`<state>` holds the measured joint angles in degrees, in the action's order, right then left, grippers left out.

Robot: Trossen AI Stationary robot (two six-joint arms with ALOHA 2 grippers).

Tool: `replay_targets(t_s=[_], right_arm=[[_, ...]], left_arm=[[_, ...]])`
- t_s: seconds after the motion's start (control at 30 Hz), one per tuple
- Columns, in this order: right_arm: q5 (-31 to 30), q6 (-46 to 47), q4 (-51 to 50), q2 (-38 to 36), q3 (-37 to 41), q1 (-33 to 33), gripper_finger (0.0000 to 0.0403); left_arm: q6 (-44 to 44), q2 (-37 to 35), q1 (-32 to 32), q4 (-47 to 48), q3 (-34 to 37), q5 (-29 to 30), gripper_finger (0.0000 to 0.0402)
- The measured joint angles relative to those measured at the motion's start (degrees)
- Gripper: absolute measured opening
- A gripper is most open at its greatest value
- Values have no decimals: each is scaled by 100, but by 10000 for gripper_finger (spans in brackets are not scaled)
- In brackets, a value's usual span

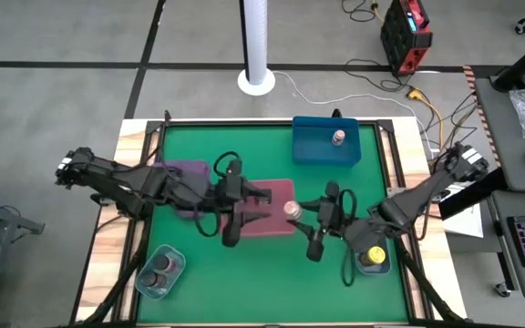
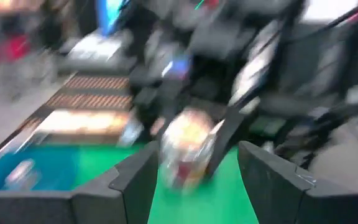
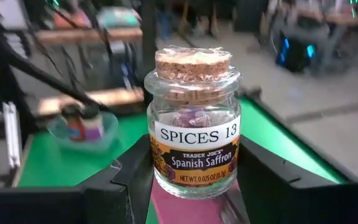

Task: Sort spices by type
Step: Put the brown seasoning bottle into the blue bin

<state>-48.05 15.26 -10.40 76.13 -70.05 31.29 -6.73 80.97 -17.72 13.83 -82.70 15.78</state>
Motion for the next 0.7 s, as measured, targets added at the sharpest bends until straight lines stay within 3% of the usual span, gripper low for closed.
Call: replay_targets(t_s=[0.07, 0.2, 0.4, 0.7], right_arm=[[-2, -502, 765, 28, 105, 59, 180], [0, -1172, 1578, 58, 118, 111, 180], [24, -1343, 1675, 45, 103, 109, 180], [42, -1453, 1739, 49, 101, 93, 180]], left_arm=[[153, 49, -2, -524, 0, -284, 203], [138, 143, 13, -761, 2, -287, 203], [-45, 244, 49, -807, 2, -275, 207], [201, 643, 69, -1344, 11, -285, 245]])
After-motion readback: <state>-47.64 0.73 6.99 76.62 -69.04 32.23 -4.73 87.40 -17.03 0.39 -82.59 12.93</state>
